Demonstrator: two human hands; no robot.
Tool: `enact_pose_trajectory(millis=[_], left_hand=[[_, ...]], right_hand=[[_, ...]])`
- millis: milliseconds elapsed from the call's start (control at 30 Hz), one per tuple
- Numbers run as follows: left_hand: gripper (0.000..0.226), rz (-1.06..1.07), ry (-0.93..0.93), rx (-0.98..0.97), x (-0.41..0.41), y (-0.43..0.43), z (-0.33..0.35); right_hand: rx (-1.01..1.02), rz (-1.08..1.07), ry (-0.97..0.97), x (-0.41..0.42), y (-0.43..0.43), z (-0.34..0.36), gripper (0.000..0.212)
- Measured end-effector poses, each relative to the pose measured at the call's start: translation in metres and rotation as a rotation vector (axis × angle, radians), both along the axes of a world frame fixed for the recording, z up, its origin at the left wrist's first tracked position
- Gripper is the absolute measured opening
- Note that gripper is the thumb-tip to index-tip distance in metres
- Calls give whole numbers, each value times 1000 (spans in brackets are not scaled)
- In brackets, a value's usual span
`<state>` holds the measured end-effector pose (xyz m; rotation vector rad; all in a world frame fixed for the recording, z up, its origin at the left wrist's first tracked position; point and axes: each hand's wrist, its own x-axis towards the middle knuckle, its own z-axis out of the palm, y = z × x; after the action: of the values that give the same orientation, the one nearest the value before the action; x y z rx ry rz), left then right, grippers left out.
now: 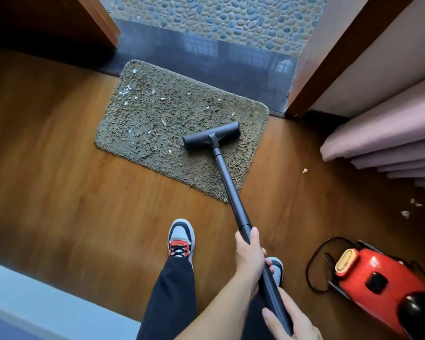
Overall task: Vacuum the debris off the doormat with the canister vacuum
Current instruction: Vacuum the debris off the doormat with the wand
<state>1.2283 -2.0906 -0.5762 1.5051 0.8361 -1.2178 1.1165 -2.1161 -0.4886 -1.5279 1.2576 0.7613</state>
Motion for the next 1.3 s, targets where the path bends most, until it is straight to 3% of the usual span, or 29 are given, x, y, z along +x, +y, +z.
enact_pose_trajectory(millis=[433,767,1300], left_hand=[[24,-97,-77,-16,113,-26,-23],[22,-71,-78,-60,162,-27,-29],[20,-106,-12,-36,38,-20,-13]], right_hand=[[5,-71,-52,110,-8,-14,50],[14,-75,-105,148,-7,-21,47],[-16,-20,3,41,-9,1,58]])
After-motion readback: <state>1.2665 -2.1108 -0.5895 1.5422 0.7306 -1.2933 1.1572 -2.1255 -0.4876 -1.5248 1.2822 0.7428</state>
